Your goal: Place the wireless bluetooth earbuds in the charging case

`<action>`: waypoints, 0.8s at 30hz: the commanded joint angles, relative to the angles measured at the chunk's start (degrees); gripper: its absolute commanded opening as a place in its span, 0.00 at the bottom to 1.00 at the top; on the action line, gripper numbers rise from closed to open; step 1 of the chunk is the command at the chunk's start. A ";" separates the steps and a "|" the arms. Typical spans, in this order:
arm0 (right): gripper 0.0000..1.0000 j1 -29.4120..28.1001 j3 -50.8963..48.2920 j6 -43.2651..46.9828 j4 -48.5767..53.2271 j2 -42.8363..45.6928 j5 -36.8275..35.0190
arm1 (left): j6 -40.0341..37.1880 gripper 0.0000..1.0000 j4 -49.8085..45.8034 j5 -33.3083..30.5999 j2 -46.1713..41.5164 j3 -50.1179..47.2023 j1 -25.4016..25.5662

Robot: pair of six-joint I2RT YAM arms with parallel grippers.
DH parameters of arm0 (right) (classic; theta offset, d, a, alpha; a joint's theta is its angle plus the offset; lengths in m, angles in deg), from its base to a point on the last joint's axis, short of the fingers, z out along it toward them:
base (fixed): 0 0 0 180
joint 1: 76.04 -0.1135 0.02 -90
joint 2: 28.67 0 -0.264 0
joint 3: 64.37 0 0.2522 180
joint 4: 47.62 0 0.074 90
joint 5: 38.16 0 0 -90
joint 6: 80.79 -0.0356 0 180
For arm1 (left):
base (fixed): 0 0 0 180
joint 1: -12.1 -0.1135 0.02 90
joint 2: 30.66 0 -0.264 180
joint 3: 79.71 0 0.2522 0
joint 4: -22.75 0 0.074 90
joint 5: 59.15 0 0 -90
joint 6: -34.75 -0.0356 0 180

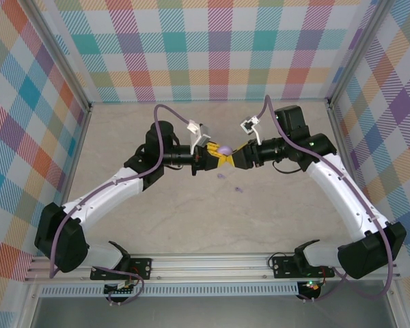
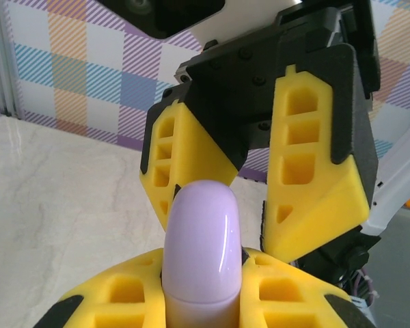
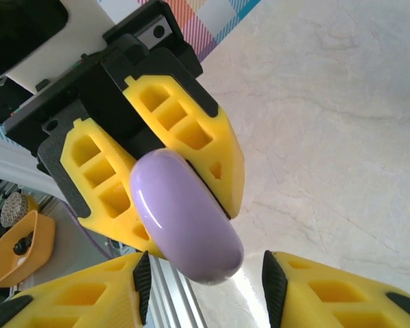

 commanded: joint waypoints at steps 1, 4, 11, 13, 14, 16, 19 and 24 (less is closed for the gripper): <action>0.50 -0.23 1.04 1.70 1.38 0.71 1.80 | -6.20 0.13 -2.37 1.21 -1.75 0.29 0.60; 0.50 -0.23 1.31 1.53 1.03 0.46 2.15 | -8.28 0.12 -4.16 1.26 -2.03 0.42 0.69; 0.50 -0.22 1.45 0.33 0.15 -0.55 0.35 | -13.07 0.12 -8.02 1.78 -2.65 0.82 1.52; 0.50 -0.23 1.45 0.03 -0.11 -0.76 -0.43 | -13.71 0.12 -8.45 1.91 -2.76 0.82 1.65; 0.50 -0.22 1.50 -0.10 -0.11 -0.89 -0.90 | -14.04 0.12 -8.63 2.06 -2.80 0.82 1.76; 0.50 -0.18 1.54 -0.49 -0.37 -1.04 -1.96 | -14.36 0.12 -8.89 2.18 -2.91 0.82 1.85; 0.50 -0.18 1.84 -1.04 -0.26 -1.43 -4.14 | -14.92 0.12 -9.31 2.44 -3.02 0.82 1.97; 0.50 -0.27 2.20 -1.73 -0.09 -1.98 -7.20 | -15.10 0.12 -9.43 3.17 -3.50 0.69 2.11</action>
